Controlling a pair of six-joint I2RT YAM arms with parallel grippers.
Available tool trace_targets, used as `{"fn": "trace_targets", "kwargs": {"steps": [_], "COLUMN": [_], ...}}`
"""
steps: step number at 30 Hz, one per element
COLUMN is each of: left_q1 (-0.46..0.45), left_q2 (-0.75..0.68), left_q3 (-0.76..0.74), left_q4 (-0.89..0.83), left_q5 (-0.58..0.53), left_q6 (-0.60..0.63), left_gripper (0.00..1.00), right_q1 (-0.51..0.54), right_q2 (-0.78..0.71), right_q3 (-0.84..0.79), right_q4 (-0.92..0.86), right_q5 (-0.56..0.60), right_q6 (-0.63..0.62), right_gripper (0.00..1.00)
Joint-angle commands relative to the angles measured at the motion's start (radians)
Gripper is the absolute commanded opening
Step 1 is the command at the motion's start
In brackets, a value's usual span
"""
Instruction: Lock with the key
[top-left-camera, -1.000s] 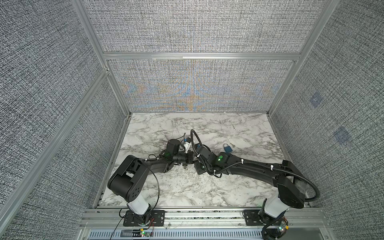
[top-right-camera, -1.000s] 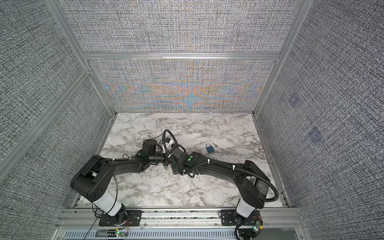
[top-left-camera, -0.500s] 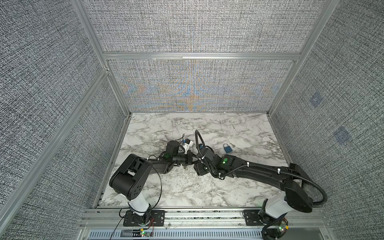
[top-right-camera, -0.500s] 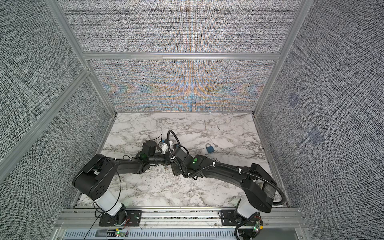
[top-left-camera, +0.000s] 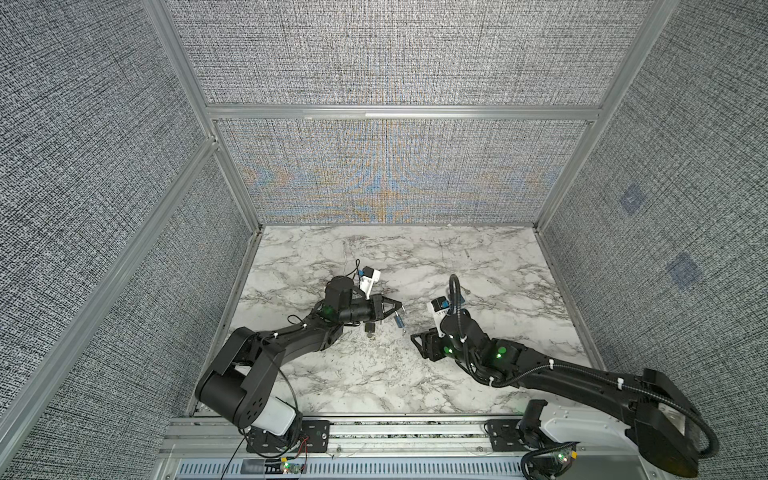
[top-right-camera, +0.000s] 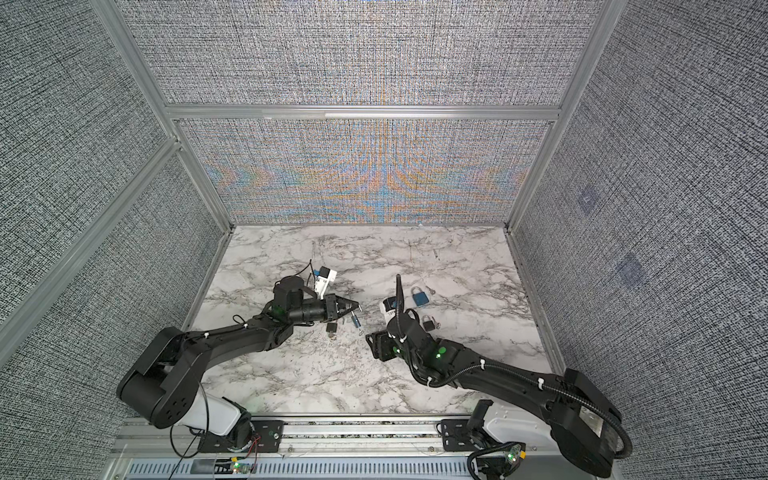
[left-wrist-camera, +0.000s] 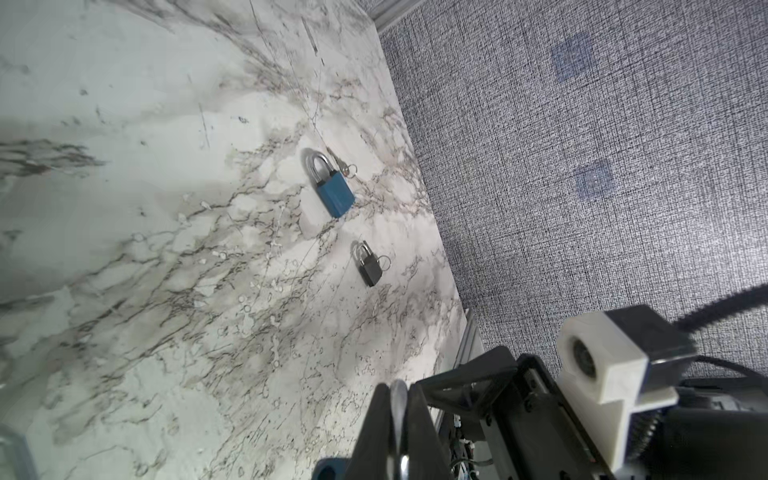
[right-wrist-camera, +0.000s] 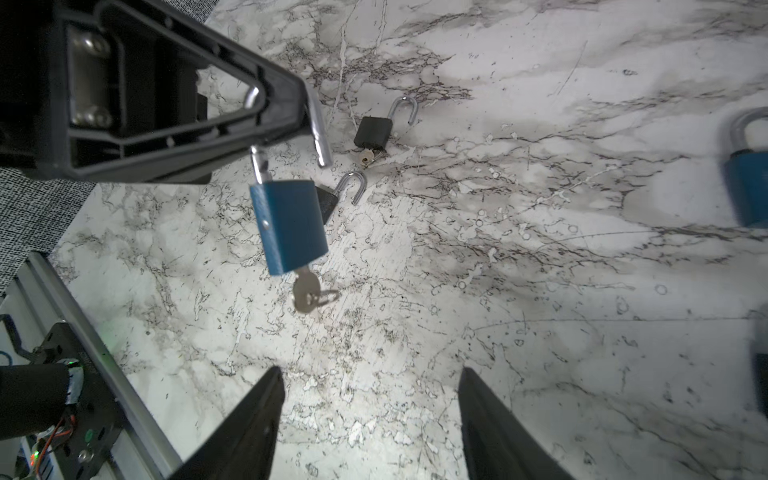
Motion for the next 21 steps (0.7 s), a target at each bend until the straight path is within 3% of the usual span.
{"fn": "trace_targets", "kwargs": {"steps": [1, 10, 21], "left_q1": [-0.002, -0.016, -0.044], "left_q2": [-0.034, -0.070, -0.102], "left_q3": [0.007, 0.000, -0.007], "left_q4": [-0.061, -0.053, -0.050], "left_q5": [-0.059, -0.091, -0.117], "left_q6": [-0.005, -0.077, -0.108], "left_gripper": [0.00, 0.00, 0.00], "right_q1": [-0.001, 0.043, 0.055], "right_q2": [-0.029, 0.055, 0.133], "right_q3": [-0.038, -0.015, 0.031], "right_q4": [0.164, 0.266, 0.318], "right_q5": [0.027, -0.002, 0.058], "right_q6": [-0.032, -0.116, -0.175], "right_gripper": [0.66, 0.62, 0.52]}}
